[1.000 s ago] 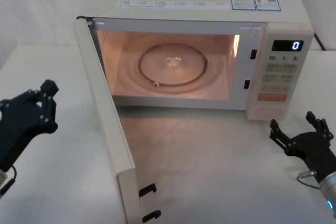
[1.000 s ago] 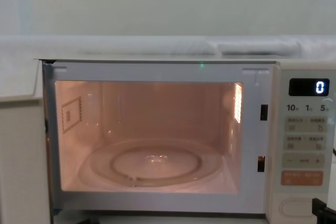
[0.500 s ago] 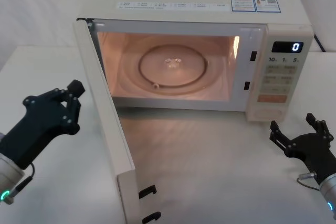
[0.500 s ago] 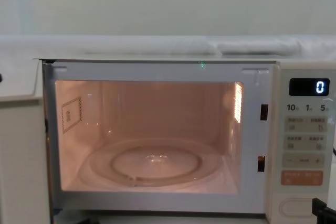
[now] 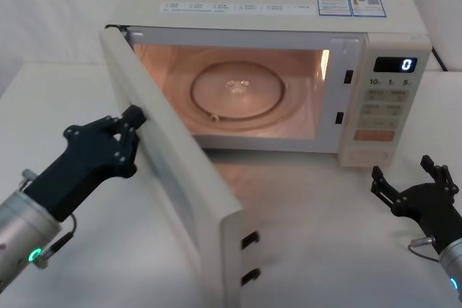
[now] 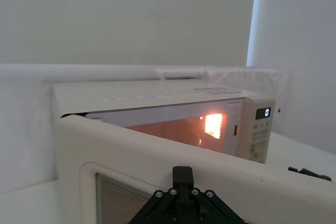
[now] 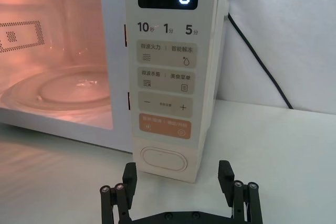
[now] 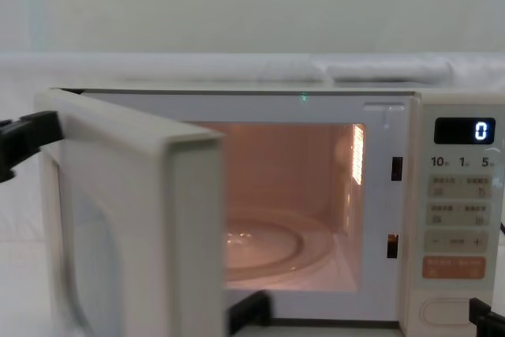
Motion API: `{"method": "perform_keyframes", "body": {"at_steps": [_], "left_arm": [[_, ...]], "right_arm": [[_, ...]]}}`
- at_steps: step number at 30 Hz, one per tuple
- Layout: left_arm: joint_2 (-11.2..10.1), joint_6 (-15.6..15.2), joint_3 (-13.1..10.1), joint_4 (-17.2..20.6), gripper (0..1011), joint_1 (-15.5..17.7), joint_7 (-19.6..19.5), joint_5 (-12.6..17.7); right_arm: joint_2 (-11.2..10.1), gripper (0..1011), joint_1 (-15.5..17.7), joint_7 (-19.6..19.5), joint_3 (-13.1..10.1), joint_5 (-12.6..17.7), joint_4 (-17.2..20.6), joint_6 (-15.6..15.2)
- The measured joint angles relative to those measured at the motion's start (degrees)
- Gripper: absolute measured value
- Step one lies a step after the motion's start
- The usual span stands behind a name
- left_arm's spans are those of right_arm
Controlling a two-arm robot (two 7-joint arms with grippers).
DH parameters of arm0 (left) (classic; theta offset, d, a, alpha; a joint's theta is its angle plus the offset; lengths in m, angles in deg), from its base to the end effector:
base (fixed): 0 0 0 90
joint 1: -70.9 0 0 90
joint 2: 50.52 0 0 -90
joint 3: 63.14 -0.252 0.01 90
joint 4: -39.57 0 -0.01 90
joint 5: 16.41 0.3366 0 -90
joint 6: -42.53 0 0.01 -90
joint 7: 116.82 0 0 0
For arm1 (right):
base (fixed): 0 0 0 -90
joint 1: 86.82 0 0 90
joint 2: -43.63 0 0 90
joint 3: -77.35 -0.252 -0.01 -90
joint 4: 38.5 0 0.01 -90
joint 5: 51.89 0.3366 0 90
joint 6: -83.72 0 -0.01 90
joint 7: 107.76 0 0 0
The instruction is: Press the button to open the microwave door with one hand; close the microwave door with the other hand.
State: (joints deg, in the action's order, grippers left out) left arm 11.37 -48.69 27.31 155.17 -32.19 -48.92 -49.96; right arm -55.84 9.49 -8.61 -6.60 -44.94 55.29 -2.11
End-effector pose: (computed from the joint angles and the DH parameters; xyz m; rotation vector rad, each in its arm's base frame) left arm 0.2965 0.0547 -0.1686 -0.1785 -0.0541 0.9712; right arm 0.3258 -0.0022 -0.2788 -0.0153 -0.0314 -1.2938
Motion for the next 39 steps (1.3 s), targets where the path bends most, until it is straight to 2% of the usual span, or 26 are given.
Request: {"method": "perform_keyframes", "body": {"at_steps": [20,34,39], "left_arm": [[0.7,-2.3,-10.1,-4.7,0,10.4,2.0,0.0],[3.1,-3.3,-14.9,-9.1,0,16.5,5.6,2.7],[3.8,-3.8,-16.0,-10.4,0,17.8,5.7,3.4]], "right_arm": [[0.0,1002,0.0,0.0,0.0,0.0,0.0,0.0],[0.0,1002,0.0,0.0,0.0,0.0,0.0,0.0],[0.0,1002,0.0,0.0,0.0,0.0,0.0,0.0]]}}
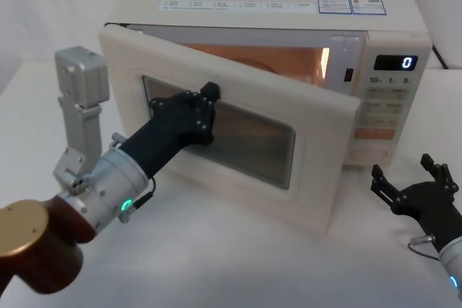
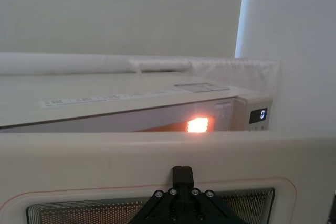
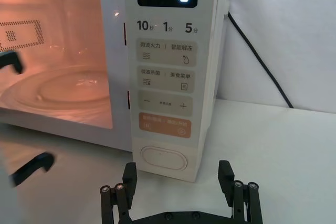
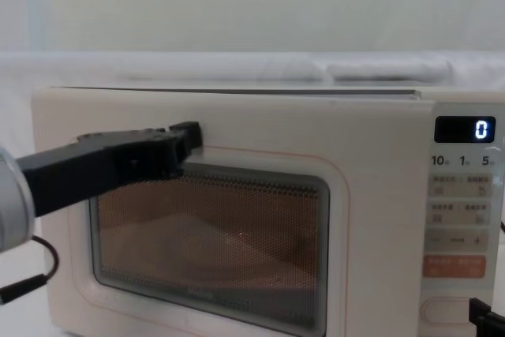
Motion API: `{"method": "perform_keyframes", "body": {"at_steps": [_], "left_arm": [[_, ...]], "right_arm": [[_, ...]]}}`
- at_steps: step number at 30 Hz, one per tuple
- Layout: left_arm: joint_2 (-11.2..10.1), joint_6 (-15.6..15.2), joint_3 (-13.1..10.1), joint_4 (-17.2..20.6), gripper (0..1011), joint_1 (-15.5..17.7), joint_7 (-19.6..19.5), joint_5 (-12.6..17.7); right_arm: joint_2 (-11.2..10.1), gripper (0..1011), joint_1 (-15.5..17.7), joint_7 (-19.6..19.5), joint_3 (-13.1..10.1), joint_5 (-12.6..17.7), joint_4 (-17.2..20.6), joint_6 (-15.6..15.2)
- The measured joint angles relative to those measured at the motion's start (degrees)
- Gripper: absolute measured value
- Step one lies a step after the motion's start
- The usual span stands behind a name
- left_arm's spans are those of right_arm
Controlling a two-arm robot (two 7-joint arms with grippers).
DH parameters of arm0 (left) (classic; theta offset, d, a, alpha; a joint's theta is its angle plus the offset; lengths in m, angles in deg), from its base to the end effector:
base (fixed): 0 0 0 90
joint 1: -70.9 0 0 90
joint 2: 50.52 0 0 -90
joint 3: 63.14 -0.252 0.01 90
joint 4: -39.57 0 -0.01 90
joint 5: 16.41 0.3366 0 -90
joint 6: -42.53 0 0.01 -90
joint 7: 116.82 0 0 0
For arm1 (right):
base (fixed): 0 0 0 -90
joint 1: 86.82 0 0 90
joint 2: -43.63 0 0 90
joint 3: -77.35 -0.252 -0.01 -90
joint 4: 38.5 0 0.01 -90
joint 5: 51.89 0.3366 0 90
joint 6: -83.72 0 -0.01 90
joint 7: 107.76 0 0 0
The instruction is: Press the button to open the microwave door with one hand; close the microwave door with the other hand.
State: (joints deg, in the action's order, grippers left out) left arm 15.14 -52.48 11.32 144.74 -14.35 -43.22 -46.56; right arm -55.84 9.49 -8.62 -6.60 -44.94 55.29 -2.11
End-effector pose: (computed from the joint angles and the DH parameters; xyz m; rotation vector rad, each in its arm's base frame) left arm 0.3495 -0.0144 -0.1666 -0.1520 -0.0228 0.9115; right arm 0.3258 -0.0022 -0.2788 -0.0153 -0.0314 -1.2940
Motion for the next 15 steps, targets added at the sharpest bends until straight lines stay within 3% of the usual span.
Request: {"method": "perform_keyframes", "body": {"at_steps": [15], "left_arm": [[2.7,-0.6,-2.6,-4.8,0,5.0,0.4,2.7]], "right_arm": [[0.0,1002,0.0,0.0,0.0,0.0,0.0,0.0]]}}
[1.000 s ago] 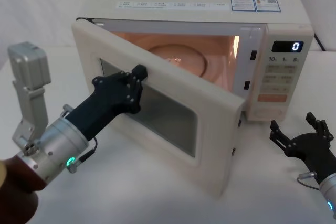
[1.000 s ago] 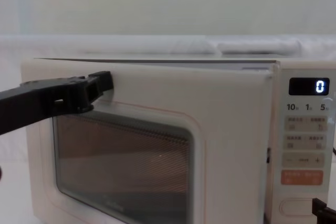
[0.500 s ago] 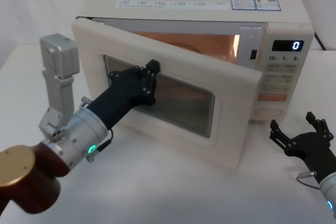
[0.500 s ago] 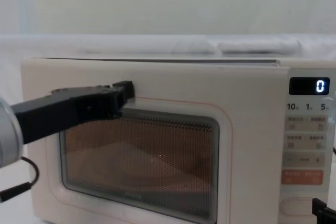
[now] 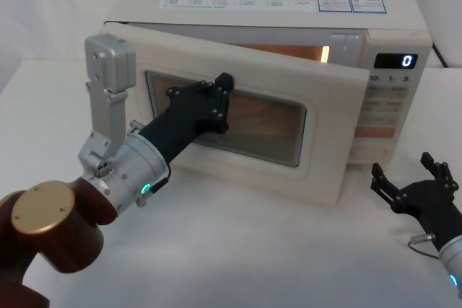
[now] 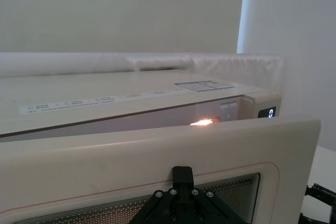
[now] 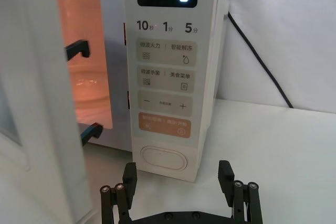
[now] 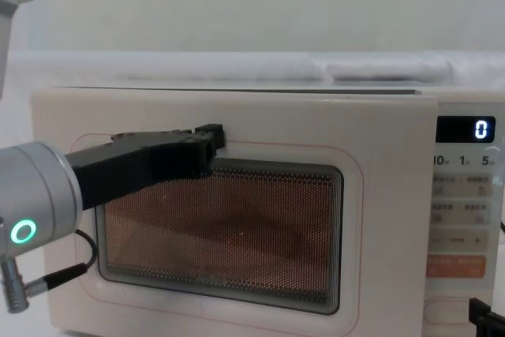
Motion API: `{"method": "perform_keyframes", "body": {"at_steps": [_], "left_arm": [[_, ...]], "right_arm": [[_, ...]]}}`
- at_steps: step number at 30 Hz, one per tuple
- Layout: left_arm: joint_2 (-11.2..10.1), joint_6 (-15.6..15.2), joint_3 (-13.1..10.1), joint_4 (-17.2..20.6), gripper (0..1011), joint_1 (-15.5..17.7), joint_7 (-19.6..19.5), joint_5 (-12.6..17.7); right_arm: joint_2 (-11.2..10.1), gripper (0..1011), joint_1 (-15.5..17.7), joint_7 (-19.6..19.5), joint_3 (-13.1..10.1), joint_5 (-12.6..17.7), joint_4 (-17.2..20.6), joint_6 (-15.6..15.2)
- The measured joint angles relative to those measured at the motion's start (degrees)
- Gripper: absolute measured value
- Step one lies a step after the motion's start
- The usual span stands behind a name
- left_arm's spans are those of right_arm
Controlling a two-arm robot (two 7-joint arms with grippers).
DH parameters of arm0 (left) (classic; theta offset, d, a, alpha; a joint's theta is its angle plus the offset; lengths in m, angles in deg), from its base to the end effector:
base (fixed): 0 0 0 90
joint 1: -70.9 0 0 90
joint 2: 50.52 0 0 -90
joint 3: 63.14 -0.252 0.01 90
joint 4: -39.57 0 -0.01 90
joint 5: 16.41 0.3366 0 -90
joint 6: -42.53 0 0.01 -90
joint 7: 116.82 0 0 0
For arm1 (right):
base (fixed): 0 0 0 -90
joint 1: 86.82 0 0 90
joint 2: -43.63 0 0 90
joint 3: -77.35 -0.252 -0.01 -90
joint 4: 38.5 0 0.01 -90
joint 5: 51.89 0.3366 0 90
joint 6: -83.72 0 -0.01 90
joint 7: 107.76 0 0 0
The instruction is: Press the button to open the microwave door with one hand; close the microwave door with the other hand.
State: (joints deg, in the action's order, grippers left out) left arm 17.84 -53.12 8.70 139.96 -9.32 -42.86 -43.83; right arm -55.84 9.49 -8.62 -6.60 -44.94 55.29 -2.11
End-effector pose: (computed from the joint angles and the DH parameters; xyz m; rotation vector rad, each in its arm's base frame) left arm 0.3688 -0.0288 -0.1666 -0.1289 -0.0364 0.9124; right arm 0.3258 -0.0022 -0.2788 -0.0153 -0.0314 -1.2940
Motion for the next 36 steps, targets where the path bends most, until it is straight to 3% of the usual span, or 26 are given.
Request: {"method": "perform_keyframes", "body": {"at_steps": [21,36], "left_arm": [[3.8,-0.8,-1.3,-5.0,0,4.7,1.2,3.3],[5.4,-0.9,-1.5,-7.0,0,6.7,1.9,6.9]], "right_arm": [[0.0,1002,0.0,0.0,0.0,0.0,0.0,0.0],[0.0,1002,0.0,0.0,0.0,0.0,0.0,0.0]]}}
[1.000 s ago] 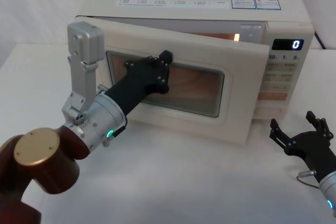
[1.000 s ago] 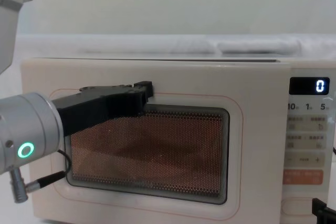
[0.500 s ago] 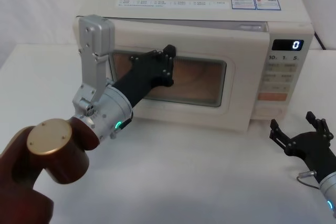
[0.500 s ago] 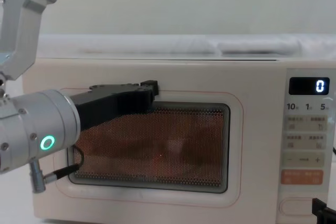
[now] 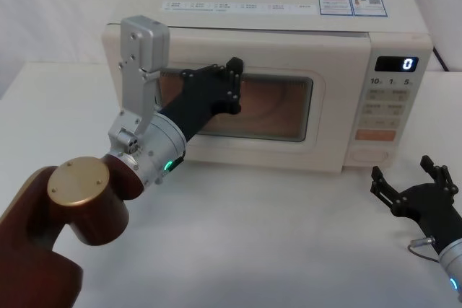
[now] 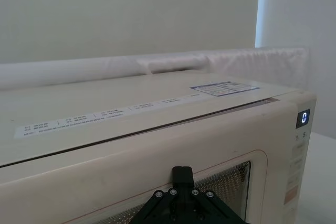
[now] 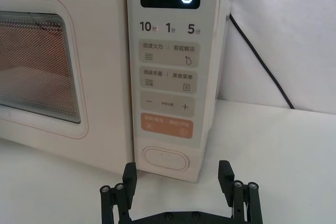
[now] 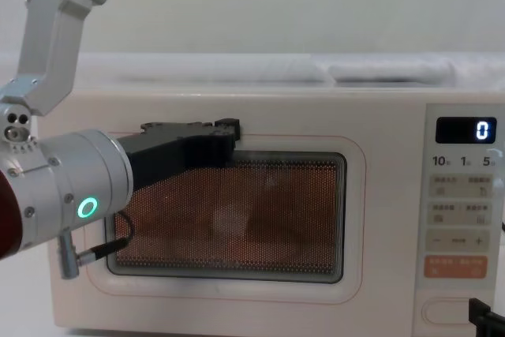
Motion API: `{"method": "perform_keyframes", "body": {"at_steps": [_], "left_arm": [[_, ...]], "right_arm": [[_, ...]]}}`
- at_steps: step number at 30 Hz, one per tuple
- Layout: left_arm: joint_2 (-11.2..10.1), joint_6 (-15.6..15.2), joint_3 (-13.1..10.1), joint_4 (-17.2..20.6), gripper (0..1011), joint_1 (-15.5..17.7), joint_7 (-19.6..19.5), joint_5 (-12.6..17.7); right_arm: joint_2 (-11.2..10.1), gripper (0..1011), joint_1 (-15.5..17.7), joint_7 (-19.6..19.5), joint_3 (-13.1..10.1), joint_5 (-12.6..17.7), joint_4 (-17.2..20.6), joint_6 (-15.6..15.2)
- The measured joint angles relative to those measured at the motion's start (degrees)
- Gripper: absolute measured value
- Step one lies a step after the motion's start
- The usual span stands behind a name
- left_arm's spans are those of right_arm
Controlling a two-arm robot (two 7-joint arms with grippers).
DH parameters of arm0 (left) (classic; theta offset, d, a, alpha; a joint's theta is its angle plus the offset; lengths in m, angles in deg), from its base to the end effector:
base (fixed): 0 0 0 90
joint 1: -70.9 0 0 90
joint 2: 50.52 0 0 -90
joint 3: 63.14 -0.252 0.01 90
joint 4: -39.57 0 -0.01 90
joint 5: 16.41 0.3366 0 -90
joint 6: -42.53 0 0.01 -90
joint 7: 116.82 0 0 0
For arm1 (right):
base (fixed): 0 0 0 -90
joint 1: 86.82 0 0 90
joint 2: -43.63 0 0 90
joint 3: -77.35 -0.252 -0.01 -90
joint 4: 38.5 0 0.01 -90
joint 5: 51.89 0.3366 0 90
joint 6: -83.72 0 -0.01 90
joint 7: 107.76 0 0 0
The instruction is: Press the button to open the microwave door with one hand; close the microwave door with the other hand.
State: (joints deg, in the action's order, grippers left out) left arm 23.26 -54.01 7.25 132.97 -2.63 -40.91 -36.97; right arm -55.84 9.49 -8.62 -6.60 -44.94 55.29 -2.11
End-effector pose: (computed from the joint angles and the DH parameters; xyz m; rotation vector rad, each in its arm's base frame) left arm 0.3975 -0.0475 -0.1603 -0.0881 -0.0878 0.9697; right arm 0.3258 -0.0022 -0.2788 -0.0153 -0.0314 -1.2940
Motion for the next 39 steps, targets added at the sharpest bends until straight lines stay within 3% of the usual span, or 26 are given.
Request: {"method": "perform_keyframes", "body": {"at_steps": [11,39], "left_arm": [[0.8,0.0,0.0,-0.5,0,0.5,-0.3,2.0],[2.2,0.0,1.2,-2.0,0,1.1,-1.2,2.8]], "right_arm": [[0.0,1002,0.0,0.0,0.0,0.0,0.0,0.0],[0.0,1002,0.0,0.0,0.0,0.0,0.0,0.0]]}}
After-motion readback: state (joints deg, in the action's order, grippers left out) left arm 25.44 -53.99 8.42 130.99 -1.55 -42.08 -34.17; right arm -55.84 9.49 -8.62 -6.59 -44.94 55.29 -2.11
